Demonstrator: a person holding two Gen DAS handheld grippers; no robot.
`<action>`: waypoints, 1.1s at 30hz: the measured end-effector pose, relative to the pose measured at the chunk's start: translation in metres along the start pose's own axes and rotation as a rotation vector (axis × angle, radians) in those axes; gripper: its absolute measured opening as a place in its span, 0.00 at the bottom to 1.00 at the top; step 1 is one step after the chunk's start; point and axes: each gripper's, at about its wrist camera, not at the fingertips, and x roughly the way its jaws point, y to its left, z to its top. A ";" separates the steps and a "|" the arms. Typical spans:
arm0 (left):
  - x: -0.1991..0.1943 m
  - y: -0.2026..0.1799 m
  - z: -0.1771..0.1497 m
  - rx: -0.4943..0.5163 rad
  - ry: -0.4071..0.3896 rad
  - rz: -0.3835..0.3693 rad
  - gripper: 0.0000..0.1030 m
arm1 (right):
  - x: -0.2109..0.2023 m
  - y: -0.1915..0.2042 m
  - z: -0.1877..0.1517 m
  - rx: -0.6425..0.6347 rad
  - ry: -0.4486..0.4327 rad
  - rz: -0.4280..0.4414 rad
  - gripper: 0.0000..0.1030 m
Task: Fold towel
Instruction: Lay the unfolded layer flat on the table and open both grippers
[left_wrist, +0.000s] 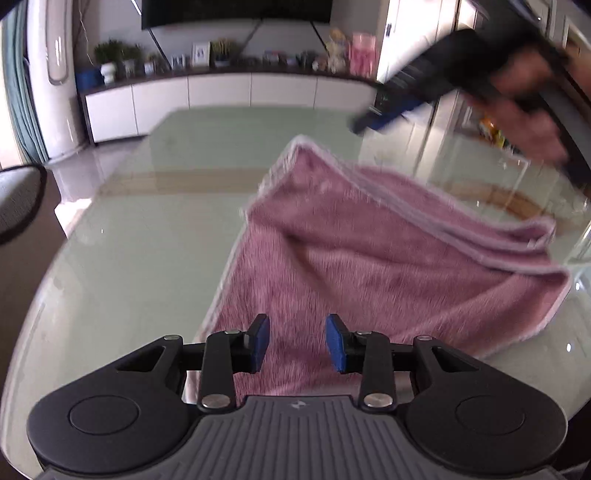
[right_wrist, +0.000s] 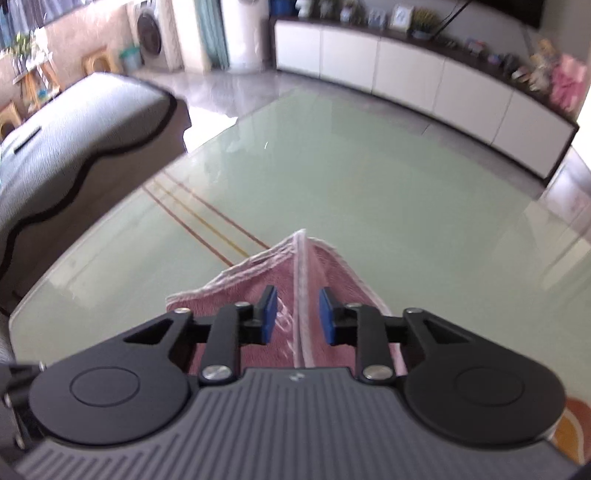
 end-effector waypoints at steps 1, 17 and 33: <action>-0.001 0.000 -0.002 0.009 -0.005 0.000 0.40 | 0.010 0.004 0.002 -0.009 0.022 0.002 0.22; 0.003 -0.005 -0.003 0.034 -0.027 -0.028 0.51 | 0.019 0.029 -0.047 -0.144 0.025 -0.044 0.23; 0.002 -0.005 -0.006 0.043 -0.037 -0.029 0.52 | 0.042 0.011 -0.039 -0.108 0.038 -0.123 0.28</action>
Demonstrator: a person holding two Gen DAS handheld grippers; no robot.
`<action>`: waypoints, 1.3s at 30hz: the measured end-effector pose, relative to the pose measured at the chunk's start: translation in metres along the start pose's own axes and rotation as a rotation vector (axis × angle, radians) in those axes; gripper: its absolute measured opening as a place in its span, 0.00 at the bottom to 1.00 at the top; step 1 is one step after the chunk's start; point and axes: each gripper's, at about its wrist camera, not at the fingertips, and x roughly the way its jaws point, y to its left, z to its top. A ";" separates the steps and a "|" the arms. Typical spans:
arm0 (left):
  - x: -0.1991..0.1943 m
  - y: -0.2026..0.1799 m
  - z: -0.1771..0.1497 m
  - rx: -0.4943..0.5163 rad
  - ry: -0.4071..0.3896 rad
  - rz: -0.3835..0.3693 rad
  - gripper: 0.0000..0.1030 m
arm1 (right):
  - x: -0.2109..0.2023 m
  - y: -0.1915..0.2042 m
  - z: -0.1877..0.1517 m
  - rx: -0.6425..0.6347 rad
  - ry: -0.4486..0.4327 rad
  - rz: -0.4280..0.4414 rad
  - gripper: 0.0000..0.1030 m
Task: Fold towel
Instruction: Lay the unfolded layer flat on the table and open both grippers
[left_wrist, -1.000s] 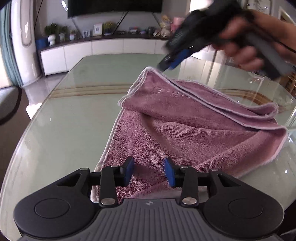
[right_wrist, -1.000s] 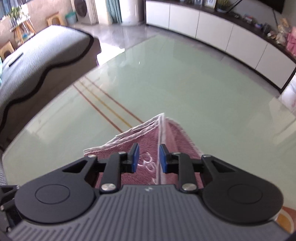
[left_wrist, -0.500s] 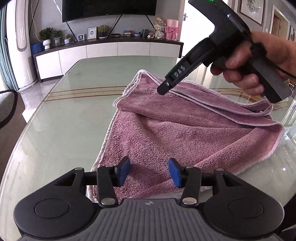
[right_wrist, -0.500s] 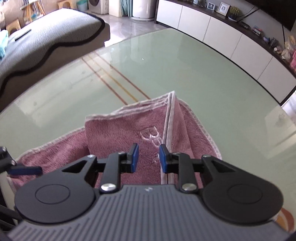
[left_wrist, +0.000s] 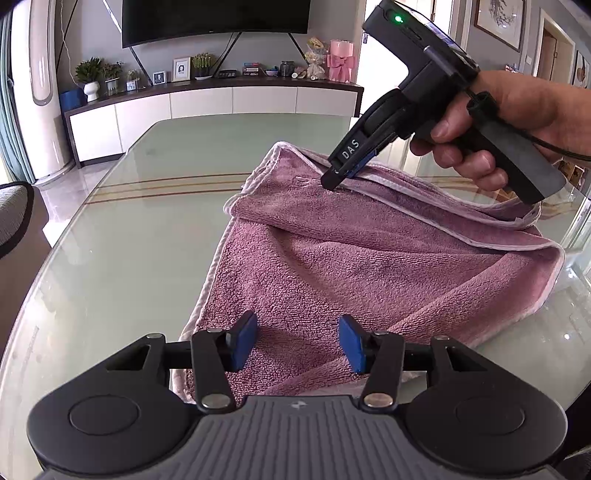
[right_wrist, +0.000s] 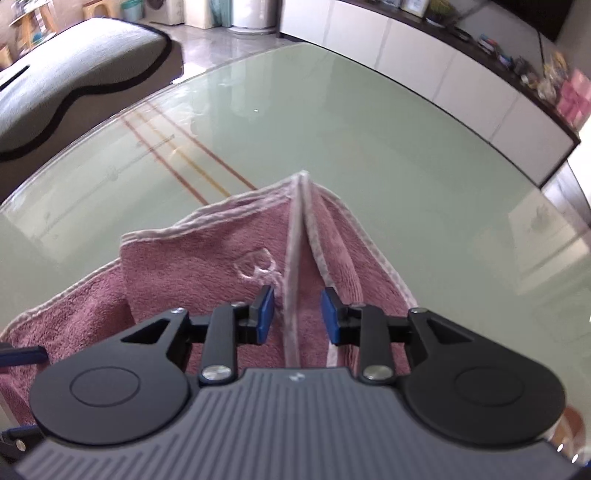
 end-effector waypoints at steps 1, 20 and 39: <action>0.000 0.000 0.000 0.000 0.000 -0.001 0.52 | 0.002 0.002 0.002 0.001 0.000 -0.005 0.28; 0.000 0.000 0.001 0.021 0.014 -0.004 0.54 | -0.068 -0.054 0.035 0.210 -0.121 -0.042 0.02; 0.004 -0.019 0.017 0.015 0.145 0.092 0.57 | -0.352 -0.243 -0.358 0.809 -0.212 -0.327 0.02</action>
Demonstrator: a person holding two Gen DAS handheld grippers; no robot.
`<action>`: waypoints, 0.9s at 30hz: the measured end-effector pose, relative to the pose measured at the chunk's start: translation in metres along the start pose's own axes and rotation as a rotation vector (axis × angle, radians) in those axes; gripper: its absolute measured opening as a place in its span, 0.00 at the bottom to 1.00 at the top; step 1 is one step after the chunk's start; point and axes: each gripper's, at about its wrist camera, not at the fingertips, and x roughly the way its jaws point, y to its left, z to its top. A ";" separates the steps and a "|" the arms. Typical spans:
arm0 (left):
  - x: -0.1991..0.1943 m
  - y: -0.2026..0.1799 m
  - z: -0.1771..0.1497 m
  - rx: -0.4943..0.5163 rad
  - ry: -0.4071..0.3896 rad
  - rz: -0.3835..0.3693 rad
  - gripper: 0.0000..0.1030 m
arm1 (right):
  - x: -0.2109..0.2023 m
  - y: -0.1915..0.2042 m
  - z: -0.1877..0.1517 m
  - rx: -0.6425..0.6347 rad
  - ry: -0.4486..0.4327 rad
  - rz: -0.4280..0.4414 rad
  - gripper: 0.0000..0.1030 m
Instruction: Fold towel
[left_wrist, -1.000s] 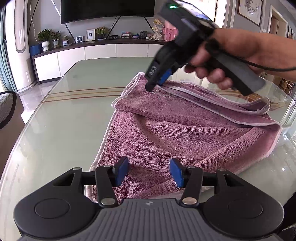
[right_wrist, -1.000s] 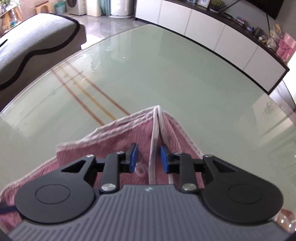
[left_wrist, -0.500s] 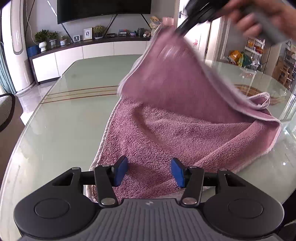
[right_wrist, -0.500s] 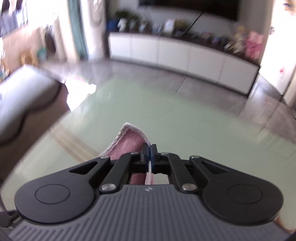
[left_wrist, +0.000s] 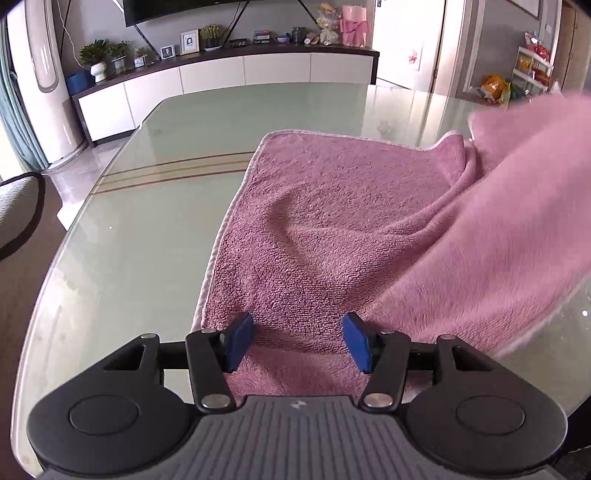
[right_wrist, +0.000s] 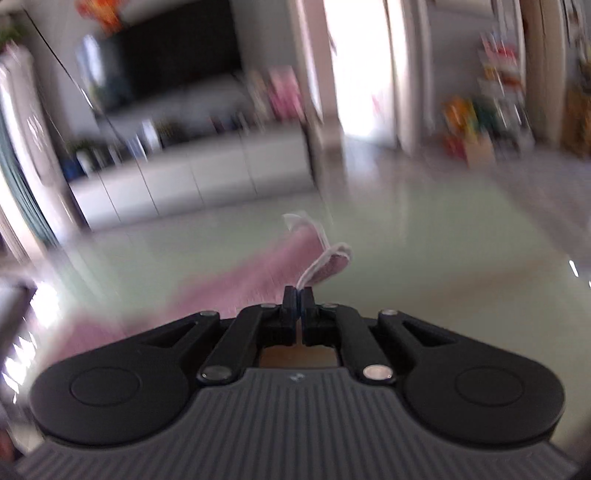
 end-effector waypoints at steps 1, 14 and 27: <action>-0.001 0.000 0.000 -0.004 0.005 0.002 0.57 | 0.013 -0.013 -0.026 0.007 0.074 -0.010 0.02; -0.021 -0.007 -0.005 0.023 0.007 0.069 0.61 | 0.054 -0.016 -0.081 -0.065 0.278 0.048 0.47; 0.018 -0.029 0.144 0.114 -0.188 0.031 0.74 | 0.132 0.038 0.037 -0.047 0.109 0.009 0.54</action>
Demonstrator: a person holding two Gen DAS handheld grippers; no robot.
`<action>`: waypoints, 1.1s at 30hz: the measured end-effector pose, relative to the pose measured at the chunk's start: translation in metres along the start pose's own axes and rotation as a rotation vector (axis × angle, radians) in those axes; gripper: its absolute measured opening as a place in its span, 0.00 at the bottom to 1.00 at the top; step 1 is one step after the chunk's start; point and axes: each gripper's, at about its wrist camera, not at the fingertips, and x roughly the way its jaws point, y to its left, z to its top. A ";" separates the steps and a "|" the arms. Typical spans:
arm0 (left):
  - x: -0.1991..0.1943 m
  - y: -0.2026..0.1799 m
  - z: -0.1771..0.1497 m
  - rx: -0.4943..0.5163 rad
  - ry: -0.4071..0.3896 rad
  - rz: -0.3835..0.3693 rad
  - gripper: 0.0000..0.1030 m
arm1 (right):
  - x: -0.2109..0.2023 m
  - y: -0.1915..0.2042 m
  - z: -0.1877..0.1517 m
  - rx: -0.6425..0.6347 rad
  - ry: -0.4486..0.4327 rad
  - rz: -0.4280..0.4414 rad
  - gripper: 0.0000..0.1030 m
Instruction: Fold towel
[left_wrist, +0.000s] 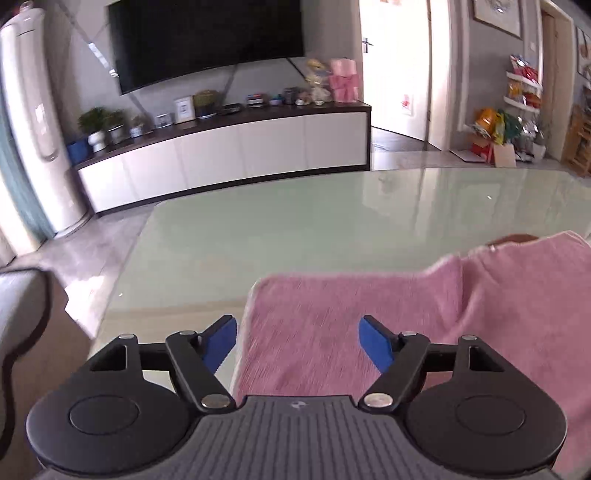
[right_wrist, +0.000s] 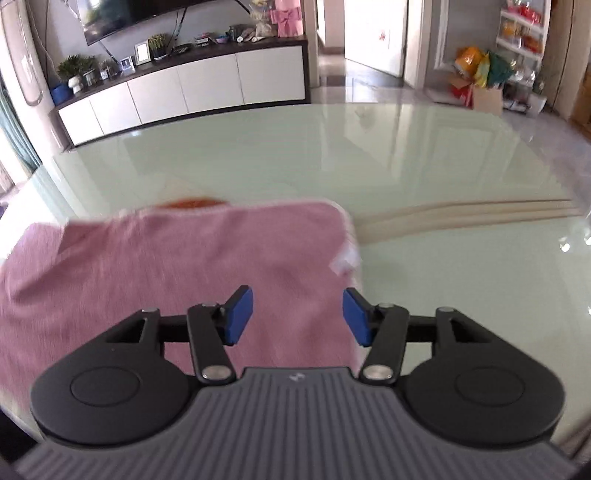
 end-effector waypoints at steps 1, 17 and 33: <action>0.013 -0.004 0.004 0.011 0.006 0.009 0.74 | 0.015 0.005 0.008 0.018 0.001 -0.003 0.53; 0.138 0.016 -0.007 -0.173 0.189 0.046 0.93 | 0.134 0.018 0.045 -0.026 0.036 -0.134 0.88; 0.111 0.032 0.005 -0.139 0.147 0.187 0.83 | 0.090 -0.001 0.045 0.004 -0.057 -0.029 0.71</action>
